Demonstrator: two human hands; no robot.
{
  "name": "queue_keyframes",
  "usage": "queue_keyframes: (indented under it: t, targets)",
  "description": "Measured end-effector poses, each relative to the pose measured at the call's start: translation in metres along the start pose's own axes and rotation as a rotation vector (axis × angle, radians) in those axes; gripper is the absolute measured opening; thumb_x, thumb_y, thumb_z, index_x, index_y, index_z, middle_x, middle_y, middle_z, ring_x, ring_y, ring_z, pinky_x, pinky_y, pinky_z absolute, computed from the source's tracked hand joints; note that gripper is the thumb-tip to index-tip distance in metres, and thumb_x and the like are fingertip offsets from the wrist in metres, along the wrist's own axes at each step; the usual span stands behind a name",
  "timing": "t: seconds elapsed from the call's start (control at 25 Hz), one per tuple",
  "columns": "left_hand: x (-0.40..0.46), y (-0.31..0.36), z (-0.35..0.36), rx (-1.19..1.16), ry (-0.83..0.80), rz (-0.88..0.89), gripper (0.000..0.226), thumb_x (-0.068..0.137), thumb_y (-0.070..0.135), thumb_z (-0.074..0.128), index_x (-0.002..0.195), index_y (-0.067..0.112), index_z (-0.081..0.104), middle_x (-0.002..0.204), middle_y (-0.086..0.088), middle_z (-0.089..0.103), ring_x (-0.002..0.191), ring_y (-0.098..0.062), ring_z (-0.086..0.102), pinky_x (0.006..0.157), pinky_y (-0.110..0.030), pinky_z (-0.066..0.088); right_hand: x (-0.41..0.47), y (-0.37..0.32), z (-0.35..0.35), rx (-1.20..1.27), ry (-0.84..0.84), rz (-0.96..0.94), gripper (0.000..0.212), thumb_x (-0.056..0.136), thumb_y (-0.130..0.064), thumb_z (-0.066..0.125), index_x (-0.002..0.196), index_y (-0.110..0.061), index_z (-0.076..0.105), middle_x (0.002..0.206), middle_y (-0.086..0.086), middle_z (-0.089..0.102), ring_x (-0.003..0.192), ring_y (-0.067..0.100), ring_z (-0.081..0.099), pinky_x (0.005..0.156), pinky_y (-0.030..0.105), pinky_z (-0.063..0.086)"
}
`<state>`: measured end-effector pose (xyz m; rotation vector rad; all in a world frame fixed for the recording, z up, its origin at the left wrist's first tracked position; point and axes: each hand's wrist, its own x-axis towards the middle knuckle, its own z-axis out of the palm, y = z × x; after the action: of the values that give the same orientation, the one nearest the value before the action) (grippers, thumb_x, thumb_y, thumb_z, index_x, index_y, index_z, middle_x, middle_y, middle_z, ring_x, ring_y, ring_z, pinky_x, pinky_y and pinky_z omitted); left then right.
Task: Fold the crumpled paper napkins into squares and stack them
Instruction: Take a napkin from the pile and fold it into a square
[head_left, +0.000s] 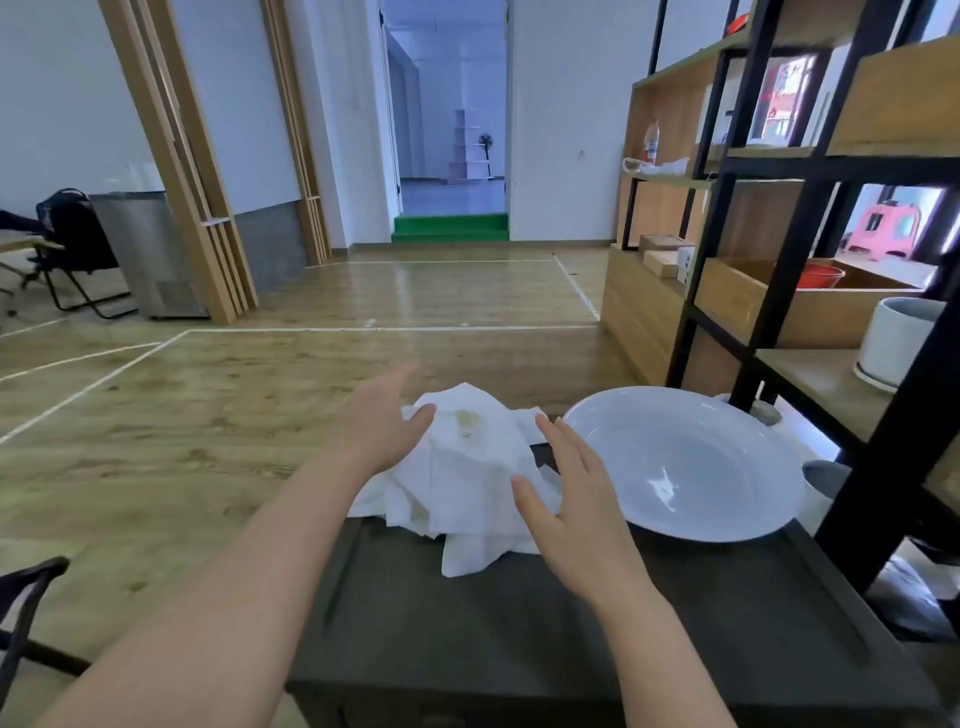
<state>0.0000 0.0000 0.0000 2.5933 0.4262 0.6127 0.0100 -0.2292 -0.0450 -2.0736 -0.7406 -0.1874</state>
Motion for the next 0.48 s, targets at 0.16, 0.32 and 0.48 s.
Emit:
queue_keyframes:
  t: [0.16, 0.32, 0.48]
  targets:
    - [0.031, 0.005, 0.017, 0.28, -0.226, -0.05, 0.048, 0.089, 0.042, 0.056, 0.135, 0.028, 0.049, 0.139, 0.007, 0.051, 0.127, -0.018, 0.045, 0.087, -0.03, 0.037, 0.003, 0.014, -0.002, 0.088, 0.0, 0.02, 0.06, 0.091, -0.047, 0.046, 0.146, -0.043, 0.021, 0.15, -0.027, 0.022, 0.134, -0.009, 0.019, 0.107, 0.02, 0.02]
    - [0.04, 0.013, 0.027, 0.334, -0.169, -0.083, 0.022, 0.087, 0.017, 0.053, 0.102, 0.002, 0.061, 0.096, -0.001, 0.062, 0.089, -0.026, 0.055, 0.066, -0.029, 0.039, 0.003, 0.024, -0.009, 0.166, -0.006, 0.091, 0.06, 0.089, -0.051, 0.049, 0.141, -0.052, 0.02, 0.136, -0.035, 0.023, 0.107, -0.036, 0.018, 0.09, 0.008, 0.022]
    - [0.029, 0.034, 0.013, 0.365, -0.052, -0.041, 0.023, 0.084, 0.009, 0.048, 0.069, 0.021, 0.061, 0.073, -0.006, 0.057, 0.067, -0.025, 0.044, 0.056, -0.03, 0.036, -0.006, 0.017, -0.008, 0.214, -0.051, 0.061, 0.059, 0.089, -0.047, 0.049, 0.141, -0.048, 0.022, 0.13, -0.036, 0.025, 0.109, -0.028, 0.026, 0.092, 0.013, 0.027]
